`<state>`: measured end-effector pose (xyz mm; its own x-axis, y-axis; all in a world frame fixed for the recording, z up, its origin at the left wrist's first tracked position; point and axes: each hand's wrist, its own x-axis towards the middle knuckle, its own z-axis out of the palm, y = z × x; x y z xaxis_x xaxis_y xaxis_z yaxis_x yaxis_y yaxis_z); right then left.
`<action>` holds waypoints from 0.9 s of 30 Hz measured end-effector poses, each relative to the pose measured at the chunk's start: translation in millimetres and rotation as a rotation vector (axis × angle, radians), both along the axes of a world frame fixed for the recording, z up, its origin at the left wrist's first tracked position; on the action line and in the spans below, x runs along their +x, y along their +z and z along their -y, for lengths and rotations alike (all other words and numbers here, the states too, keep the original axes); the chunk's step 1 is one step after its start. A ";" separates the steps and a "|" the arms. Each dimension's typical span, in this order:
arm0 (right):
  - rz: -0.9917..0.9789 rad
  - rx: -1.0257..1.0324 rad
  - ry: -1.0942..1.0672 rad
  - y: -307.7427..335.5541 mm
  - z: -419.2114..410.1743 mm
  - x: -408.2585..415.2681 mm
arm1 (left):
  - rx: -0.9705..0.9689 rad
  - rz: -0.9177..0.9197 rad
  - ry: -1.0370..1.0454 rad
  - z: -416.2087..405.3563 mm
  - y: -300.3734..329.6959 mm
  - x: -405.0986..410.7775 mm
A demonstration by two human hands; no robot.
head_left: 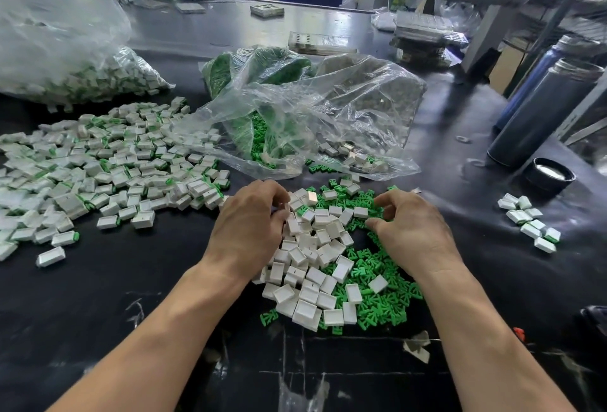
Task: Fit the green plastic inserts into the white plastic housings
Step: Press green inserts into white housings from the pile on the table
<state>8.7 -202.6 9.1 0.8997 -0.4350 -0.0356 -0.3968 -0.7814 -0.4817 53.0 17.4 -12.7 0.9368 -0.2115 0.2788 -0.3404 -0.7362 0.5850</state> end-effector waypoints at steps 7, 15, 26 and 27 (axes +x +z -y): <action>0.030 -0.005 -0.011 -2.6 -1.0 1.2 | -0.084 0.060 -0.021 -0.5 5.8 -4.6; 0.088 -0.018 -0.009 -3.8 -4.6 2.9 | -0.331 0.023 -0.094 4.8 12.9 -13.8; 0.226 -0.016 0.013 -5.4 -7.2 2.2 | -0.739 -0.220 -0.208 10.9 14.8 -16.9; 0.255 0.008 0.025 -5.2 -8.0 1.6 | -0.766 -0.241 -0.220 10.9 14.9 -16.7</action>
